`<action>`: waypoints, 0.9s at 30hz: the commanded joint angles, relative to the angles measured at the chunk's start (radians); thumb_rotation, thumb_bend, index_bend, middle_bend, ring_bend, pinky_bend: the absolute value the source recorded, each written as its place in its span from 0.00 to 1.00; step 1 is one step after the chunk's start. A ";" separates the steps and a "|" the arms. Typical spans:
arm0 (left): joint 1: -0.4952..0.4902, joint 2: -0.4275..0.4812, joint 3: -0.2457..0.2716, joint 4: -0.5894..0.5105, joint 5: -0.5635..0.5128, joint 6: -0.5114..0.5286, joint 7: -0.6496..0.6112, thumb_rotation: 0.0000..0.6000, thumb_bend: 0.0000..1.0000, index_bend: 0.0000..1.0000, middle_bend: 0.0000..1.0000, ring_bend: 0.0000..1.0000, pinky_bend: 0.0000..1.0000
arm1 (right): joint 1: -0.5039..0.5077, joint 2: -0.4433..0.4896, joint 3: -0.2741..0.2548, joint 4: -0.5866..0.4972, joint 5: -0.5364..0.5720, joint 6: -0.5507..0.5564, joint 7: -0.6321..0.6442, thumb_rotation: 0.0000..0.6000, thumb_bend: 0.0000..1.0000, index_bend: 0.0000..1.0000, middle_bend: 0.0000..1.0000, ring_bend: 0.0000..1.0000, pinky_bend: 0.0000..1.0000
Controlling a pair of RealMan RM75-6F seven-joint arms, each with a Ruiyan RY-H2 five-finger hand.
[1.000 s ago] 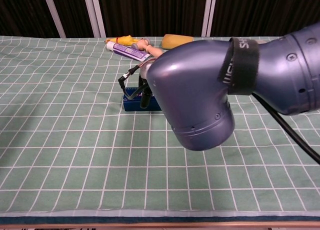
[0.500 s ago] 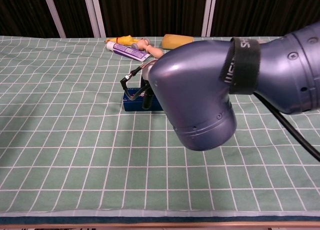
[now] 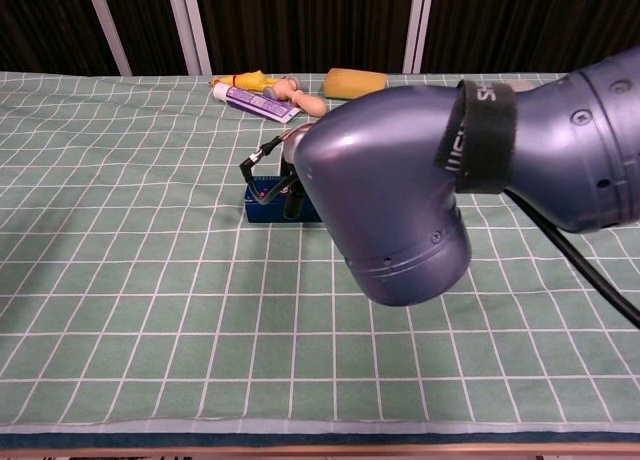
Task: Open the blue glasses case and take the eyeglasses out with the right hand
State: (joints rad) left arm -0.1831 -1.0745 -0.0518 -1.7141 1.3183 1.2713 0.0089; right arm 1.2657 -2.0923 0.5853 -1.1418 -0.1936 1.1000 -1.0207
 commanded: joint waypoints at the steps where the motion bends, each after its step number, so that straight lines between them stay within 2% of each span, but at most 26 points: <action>1: 0.000 0.000 0.000 0.000 -0.001 0.000 -0.001 1.00 0.00 0.00 0.00 0.00 0.00 | -0.001 0.002 -0.001 -0.003 -0.002 0.000 0.002 1.00 0.58 0.28 0.00 0.00 0.24; 11: 0.001 0.001 0.000 -0.001 -0.002 0.000 -0.003 1.00 0.00 0.00 0.00 0.00 0.00 | -0.003 0.009 -0.001 -0.015 -0.002 0.003 0.009 1.00 0.69 0.24 0.00 0.00 0.24; 20: 0.000 0.003 -0.001 -0.002 -0.006 -0.004 -0.008 1.00 0.00 0.00 0.00 0.00 0.00 | -0.004 0.011 -0.001 -0.003 0.014 -0.009 0.010 1.00 0.89 0.21 0.00 0.00 0.24; 27: 0.001 0.004 -0.001 -0.004 -0.005 -0.002 -0.009 1.00 0.00 0.00 0.00 0.00 0.00 | -0.003 0.011 -0.003 0.007 0.014 -0.015 0.014 1.00 0.88 0.20 0.00 0.00 0.24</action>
State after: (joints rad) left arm -0.1818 -1.0703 -0.0524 -1.7181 1.3134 1.2699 0.0002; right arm 1.2625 -2.0815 0.5825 -1.1360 -0.1794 1.0855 -1.0066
